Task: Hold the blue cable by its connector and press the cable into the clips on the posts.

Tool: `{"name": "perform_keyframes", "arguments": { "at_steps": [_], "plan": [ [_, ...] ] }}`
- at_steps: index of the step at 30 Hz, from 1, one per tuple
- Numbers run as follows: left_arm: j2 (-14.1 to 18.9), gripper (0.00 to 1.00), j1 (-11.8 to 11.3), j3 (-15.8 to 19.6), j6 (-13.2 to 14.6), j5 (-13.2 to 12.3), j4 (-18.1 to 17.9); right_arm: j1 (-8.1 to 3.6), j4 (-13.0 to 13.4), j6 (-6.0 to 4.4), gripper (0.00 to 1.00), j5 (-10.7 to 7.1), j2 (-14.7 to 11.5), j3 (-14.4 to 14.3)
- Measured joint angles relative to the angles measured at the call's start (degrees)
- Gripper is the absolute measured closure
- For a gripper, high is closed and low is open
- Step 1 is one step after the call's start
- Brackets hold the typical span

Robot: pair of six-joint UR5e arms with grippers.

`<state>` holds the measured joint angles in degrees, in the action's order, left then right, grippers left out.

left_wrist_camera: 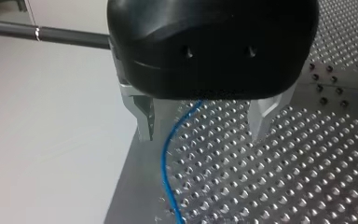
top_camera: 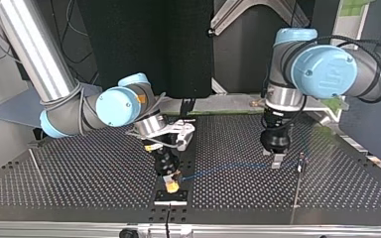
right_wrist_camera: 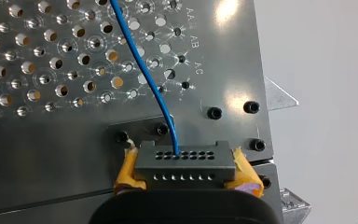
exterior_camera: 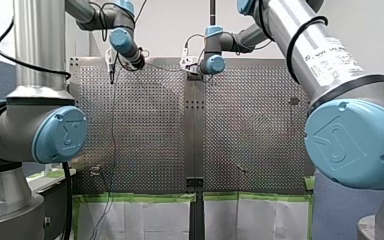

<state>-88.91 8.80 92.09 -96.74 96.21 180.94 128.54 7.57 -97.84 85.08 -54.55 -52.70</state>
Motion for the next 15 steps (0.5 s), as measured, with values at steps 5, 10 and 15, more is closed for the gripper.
{"name": "perform_keyframes", "arguments": {
  "at_steps": [5, 10, 15],
  "plan": [
    [-1.97, 0.00, 0.23, -1.18, 1.10, 1.33, -0.64, 0.05, -0.01, 0.03, 1.00, 0.00, 0.00, 0.00],
    [-3.02, 0.00, 0.31, -3.19, 0.96, 3.38, -2.19, 0.02, -0.07, 0.20, 1.00, 0.00, 0.00, 0.00],
    [-3.62, 0.00, 0.34, -4.23, 0.94, 3.97, -2.63, 0.00, -0.09, 0.23, 1.00, 0.00, 0.00, 0.00]
  ]
}}
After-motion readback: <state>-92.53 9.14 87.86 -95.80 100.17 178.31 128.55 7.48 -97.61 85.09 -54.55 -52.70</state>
